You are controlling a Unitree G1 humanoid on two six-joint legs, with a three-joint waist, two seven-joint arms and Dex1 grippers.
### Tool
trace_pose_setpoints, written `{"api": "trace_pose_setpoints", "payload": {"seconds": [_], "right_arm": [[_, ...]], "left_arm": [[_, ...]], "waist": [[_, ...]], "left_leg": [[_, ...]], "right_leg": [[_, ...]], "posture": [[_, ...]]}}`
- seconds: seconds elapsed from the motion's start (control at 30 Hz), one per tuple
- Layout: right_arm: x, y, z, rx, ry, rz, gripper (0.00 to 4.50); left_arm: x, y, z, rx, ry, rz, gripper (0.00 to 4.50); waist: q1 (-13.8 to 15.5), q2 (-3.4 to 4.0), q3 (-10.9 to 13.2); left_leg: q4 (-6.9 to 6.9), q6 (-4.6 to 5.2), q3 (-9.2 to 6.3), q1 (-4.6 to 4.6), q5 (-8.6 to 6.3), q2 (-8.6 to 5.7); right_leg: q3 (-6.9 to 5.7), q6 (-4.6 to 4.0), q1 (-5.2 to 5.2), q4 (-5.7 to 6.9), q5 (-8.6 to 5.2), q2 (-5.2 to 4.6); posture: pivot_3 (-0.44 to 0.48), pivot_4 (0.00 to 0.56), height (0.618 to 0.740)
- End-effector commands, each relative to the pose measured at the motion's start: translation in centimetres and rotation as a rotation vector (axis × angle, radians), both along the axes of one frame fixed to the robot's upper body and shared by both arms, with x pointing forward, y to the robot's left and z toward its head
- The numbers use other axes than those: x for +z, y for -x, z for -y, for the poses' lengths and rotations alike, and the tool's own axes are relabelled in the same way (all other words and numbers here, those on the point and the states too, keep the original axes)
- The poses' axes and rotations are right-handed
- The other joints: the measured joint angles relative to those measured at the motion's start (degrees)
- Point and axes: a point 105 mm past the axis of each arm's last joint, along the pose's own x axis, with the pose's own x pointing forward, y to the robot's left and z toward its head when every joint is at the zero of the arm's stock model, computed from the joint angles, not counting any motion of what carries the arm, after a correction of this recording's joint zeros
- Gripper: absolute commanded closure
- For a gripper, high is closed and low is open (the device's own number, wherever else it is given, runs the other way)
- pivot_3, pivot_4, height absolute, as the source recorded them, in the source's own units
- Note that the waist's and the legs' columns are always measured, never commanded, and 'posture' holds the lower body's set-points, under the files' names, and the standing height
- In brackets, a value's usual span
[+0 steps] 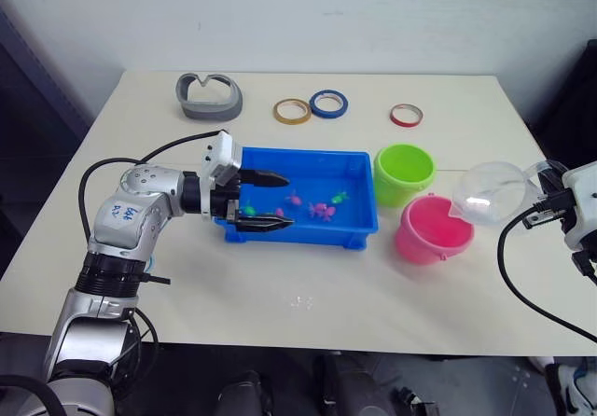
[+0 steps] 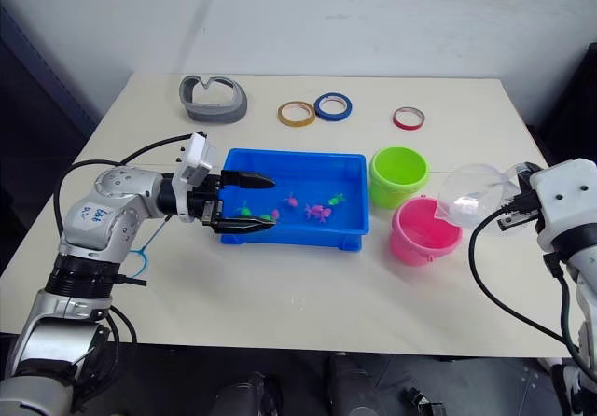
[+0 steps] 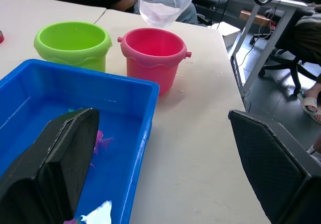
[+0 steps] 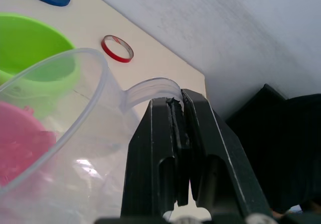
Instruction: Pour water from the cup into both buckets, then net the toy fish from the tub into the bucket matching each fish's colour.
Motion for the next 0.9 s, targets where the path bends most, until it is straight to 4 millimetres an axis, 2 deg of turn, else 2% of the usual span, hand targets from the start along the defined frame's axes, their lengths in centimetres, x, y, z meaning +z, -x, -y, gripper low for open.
{"api": "trace_pose_setpoints", "payload": {"seconds": [0.03,0.7,0.9], "right_arm": [[1.83,0.47,-1.08,0.018,0.118,0.069,4.43],[1.61,-0.04,-1.14,-0.006,0.384,0.069,4.43],[1.29,-0.18,-1.19,0.003,0.414,0.065,4.43]], "left_arm": [[0.95,0.24,0.0,-0.015,-0.003,0.049,0.0],[0.88,0.16,0.2,-0.019,-0.004,0.054,0.0],[0.84,0.19,0.23,-0.02,-0.004,0.052,0.0]], "waist": [[0.1,0.0,0.0],[0.0,0.0,0.0],[0.0,0.0,0.0]], "left_leg": [[0.0,0.0,0.0,0.0,0.0,0.0],[0.02,0.0,0.0,0.0,0.0,-0.01],[0.02,0.0,0.0,0.01,0.0,-0.01]], "right_leg": [[0.0,0.0,0.0,0.0,0.0,0.0],[-0.01,0.0,0.0,0.01,0.0,0.01],[0.0,0.0,0.0,0.04,0.0,0.01]], "posture": [[0.0,0.15,0.738],[0.0,0.15,0.738],[0.0,0.15,0.738]]}}
